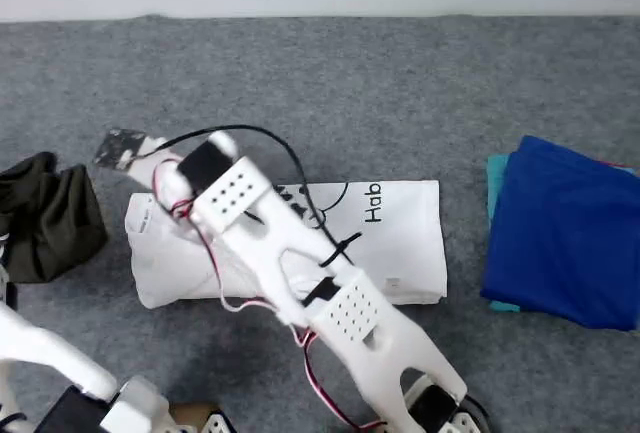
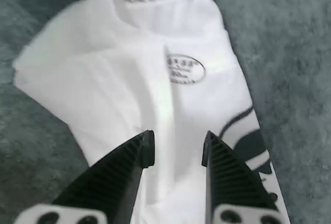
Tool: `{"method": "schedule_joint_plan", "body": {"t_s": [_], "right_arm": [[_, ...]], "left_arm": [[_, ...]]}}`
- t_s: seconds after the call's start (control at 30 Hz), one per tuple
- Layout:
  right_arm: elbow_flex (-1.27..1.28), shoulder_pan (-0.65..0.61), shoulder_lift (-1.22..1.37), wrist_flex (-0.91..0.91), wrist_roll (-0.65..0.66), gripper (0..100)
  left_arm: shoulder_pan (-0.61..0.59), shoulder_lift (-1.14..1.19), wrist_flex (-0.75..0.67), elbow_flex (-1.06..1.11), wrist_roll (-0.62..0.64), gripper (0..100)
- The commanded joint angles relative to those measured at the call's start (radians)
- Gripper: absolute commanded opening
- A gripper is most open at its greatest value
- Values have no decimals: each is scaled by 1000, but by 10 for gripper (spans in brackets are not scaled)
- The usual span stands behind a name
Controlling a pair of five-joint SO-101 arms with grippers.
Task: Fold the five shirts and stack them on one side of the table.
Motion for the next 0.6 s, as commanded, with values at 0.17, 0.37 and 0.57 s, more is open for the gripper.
{"method": "schedule_joint_plan", "body": {"t_s": [0.17,0.37,0.57], "right_arm": [[-55,-73,45,-76,-14,172],[-63,41,168,-96,-14,172],[-63,133,171,-87,-14,172]], "left_arm": [[3,-23,-9,-4,6,111],[-3,-23,-9,-4,6,111],[3,-23,-9,-2,6,111]]}}
